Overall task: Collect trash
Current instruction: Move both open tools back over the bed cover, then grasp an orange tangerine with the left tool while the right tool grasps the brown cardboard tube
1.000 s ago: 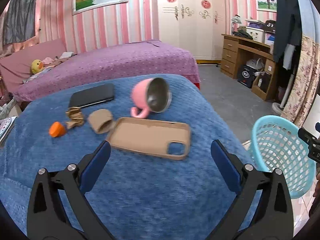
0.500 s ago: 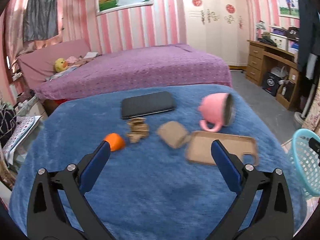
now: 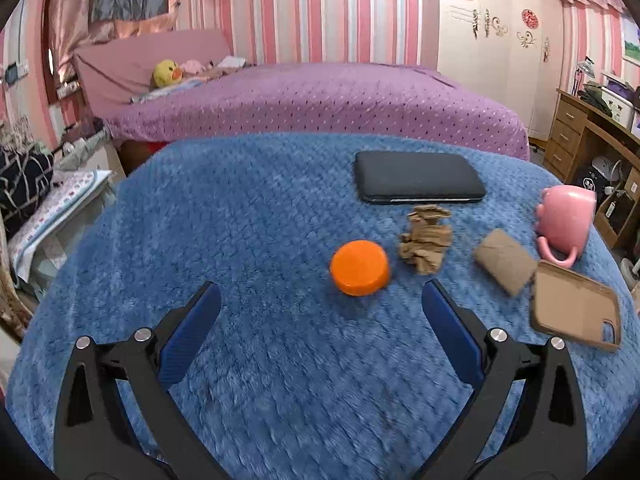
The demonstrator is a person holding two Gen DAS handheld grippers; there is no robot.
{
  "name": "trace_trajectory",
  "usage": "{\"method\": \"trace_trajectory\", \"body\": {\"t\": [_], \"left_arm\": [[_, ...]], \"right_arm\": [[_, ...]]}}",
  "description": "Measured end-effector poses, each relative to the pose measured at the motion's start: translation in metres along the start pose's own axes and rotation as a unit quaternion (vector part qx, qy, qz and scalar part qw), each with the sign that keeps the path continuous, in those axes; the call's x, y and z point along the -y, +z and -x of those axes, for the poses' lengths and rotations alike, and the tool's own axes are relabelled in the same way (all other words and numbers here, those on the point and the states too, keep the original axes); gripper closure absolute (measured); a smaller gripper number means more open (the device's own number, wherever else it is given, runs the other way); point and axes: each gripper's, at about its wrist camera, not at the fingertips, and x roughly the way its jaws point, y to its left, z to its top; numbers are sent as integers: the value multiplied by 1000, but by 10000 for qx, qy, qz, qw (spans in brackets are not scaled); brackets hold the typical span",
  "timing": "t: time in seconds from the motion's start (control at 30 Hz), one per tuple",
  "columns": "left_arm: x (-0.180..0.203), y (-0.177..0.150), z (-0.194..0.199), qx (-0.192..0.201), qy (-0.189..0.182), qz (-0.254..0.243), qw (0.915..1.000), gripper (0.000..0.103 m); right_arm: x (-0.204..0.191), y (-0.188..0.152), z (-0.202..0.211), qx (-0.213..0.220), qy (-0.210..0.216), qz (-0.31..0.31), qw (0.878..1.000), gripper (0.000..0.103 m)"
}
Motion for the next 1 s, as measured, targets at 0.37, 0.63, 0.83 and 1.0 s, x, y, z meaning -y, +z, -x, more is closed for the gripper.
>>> {"method": "trace_trajectory", "body": {"t": [0.37, 0.63, 0.83, 1.0], "left_arm": [[9, 11, -49, -570, -615, -19, 9965, 40], [8, 11, -53, -560, -934, 198, 9939, 63], [-7, 11, -35, -351, -911, 371, 9945, 63], [-22, -6, -11, -216, -530, 229, 9981, 63]], "right_arm": [[-18, -4, -41, -391, 174, 135, 9990, 5], [-26, -2, -43, -418, 119, 264, 9987, 5], [-50, 7, -41, -346, 268, 347, 9984, 5], [-82, 14, -45, -302, 498, 590, 9966, 5]]}}
